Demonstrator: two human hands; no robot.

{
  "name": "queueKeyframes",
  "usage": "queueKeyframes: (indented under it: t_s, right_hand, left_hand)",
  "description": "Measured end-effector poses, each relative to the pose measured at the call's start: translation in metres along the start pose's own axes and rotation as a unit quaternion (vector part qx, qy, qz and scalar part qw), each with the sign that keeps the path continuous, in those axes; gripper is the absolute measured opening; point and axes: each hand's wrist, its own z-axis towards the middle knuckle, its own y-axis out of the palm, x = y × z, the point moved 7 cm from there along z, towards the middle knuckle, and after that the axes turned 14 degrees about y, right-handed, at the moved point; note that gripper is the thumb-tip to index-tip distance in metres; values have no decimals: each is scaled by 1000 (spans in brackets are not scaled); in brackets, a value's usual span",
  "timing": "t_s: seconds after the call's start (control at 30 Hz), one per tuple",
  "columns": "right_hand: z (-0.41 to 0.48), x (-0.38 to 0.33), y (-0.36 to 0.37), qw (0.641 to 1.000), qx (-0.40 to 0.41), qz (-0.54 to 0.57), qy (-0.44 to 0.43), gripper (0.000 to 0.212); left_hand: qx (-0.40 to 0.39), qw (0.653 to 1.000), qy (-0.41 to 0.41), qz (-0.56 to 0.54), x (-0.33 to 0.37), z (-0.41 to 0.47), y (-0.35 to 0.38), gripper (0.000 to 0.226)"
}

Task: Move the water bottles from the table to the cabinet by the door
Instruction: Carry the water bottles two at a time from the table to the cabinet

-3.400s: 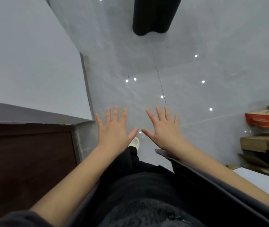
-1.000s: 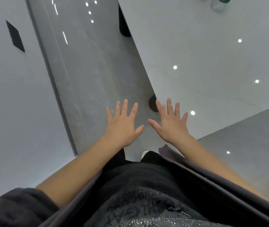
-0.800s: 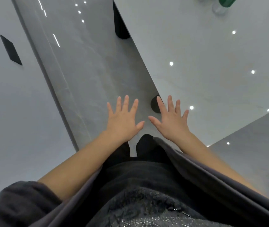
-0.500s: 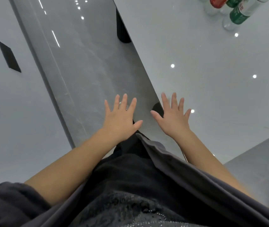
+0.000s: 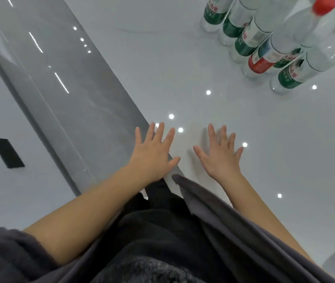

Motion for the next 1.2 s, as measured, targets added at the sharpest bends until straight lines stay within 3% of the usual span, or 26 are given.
queueKeyframes:
  t_s: [0.37, 0.7, 0.8, 0.9, 1.07, 1.2]
  right_hand:
    - [67, -42, -78, 990, 15, 92, 101, 76]
    - [111, -112, -113, 946, 6, 230, 228, 76]
    - [124, -125, -123, 923, 12, 274, 271, 77]
    - [131, -131, -130, 903, 25, 300, 308, 77]
    - [140, -142, -138, 876, 38, 346, 334, 80]
    - [148, -150, -145, 805, 104, 491, 316, 82]
  left_hand:
    - [-28, 995, 94, 22, -41, 115, -63, 77]
    - [-80, 973, 204, 66, -116, 234, -157, 81]
    - [-36, 975, 218, -29, -124, 271, -187, 91]
    - [28, 955, 257, -149, -114, 302, -214, 99]
    - [34, 920, 283, -268, -100, 342, -221, 94]
    - [27, 896, 295, -332, -98, 356, -225, 76]
